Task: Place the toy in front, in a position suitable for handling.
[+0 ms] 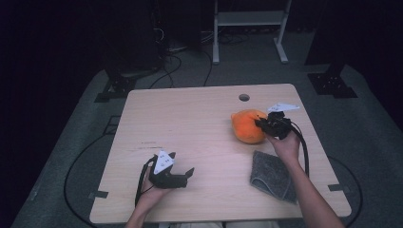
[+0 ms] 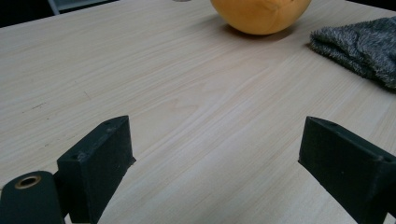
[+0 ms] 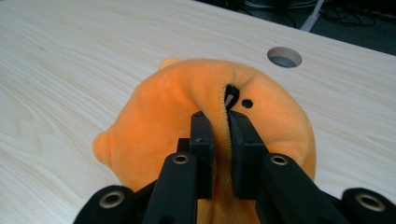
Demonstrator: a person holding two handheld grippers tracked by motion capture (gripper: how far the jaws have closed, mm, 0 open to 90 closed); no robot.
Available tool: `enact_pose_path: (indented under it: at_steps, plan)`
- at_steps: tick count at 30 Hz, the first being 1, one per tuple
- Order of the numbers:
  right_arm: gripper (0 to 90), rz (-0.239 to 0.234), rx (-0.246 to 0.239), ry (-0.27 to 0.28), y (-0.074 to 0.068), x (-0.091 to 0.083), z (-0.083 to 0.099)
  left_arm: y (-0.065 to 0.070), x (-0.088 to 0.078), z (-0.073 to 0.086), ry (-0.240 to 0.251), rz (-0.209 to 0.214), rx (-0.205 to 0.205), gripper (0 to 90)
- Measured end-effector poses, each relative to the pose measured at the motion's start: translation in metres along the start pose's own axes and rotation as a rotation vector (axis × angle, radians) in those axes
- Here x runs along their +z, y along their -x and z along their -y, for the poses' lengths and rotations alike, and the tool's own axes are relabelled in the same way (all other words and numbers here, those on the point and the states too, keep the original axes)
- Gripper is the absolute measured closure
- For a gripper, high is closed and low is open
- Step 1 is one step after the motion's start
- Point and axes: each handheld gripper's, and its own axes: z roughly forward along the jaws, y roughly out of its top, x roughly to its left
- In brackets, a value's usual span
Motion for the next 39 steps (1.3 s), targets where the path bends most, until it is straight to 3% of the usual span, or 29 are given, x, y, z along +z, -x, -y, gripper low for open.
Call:
enact_pose_path:
  at_steps: [4, 8, 16, 23, 31, 36, 39]
  plan:
    - [80.7, -0.022, 0.016, 0.031, -0.002, -0.010, -0.003, 0.000, 0.001, 0.000, 0.001, 0.000, 0.000, 9.0]
    - [80.6, -0.067, -0.014, 0.066, -0.018, -0.024, -0.008, 0.000, 0.000, -0.001, 0.002, 0.000, 0.001, 9.0]
    - [80.4, -0.203, -0.115, 0.056, -0.081, -0.038, -0.002, 0.002, -0.005, -0.003, 0.052, 0.011, -0.004, 9.0]
    - [80.1, -0.250, -0.161, 0.005, -0.118, -0.028, 0.011, 0.009, -0.007, -0.010, 0.107, 0.051, -0.007, 9.0]
    - [78.9, -0.277, -0.122, -0.008, -0.142, -0.026, 0.026, 0.026, -0.006, -0.016, 0.135, 0.148, 0.014, 8.9]
    - [72.9, -0.259, -0.142, 0.018, -0.150, -0.029, 0.032, 0.039, 0.007, -0.018, 0.081, 0.138, 0.063, 9.3]
    - [62.5, -0.277, -0.165, 0.023, -0.149, -0.033, 0.036, 0.042, 0.015, -0.018, 0.057, 0.127, 0.067, 9.3]
